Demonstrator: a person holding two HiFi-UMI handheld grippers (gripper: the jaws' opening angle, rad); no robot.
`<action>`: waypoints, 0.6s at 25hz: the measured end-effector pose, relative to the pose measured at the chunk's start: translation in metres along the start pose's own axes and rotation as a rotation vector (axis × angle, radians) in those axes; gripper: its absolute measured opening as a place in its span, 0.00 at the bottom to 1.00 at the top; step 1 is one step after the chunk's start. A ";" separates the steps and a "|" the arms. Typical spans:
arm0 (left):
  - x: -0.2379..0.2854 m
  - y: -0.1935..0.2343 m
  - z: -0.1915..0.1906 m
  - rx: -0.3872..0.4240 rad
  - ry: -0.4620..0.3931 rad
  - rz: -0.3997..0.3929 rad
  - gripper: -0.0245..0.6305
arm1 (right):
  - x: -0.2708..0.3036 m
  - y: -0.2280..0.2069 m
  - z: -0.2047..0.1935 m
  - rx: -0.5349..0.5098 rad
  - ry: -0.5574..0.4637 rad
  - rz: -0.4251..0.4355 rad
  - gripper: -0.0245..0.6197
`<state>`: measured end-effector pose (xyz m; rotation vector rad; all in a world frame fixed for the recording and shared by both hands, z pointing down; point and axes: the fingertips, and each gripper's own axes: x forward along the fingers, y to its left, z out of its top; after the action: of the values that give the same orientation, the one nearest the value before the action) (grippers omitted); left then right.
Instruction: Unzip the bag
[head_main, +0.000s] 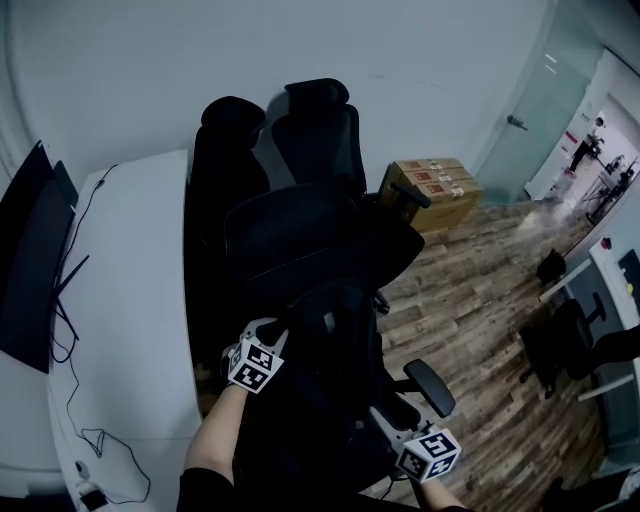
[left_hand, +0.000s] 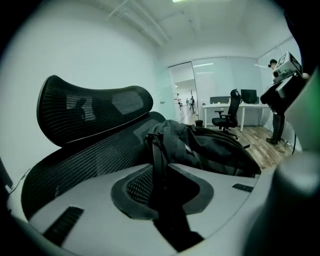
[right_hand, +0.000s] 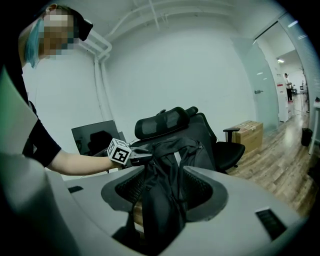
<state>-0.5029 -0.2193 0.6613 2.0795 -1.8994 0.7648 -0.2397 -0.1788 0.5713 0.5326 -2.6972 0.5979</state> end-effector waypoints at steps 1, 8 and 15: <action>-0.005 -0.006 0.003 -0.005 -0.010 -0.005 0.18 | 0.001 0.001 0.004 -0.010 -0.015 0.006 0.37; -0.052 -0.073 0.034 0.036 -0.106 -0.061 0.17 | 0.017 0.027 0.020 -0.071 -0.064 0.104 0.37; -0.095 -0.167 0.065 0.135 -0.154 -0.085 0.17 | 0.008 0.049 0.025 -0.198 -0.093 0.116 0.37</action>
<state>-0.3279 -0.1464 0.5883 2.3477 -1.8673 0.7535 -0.2730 -0.1514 0.5369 0.3616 -2.8497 0.3369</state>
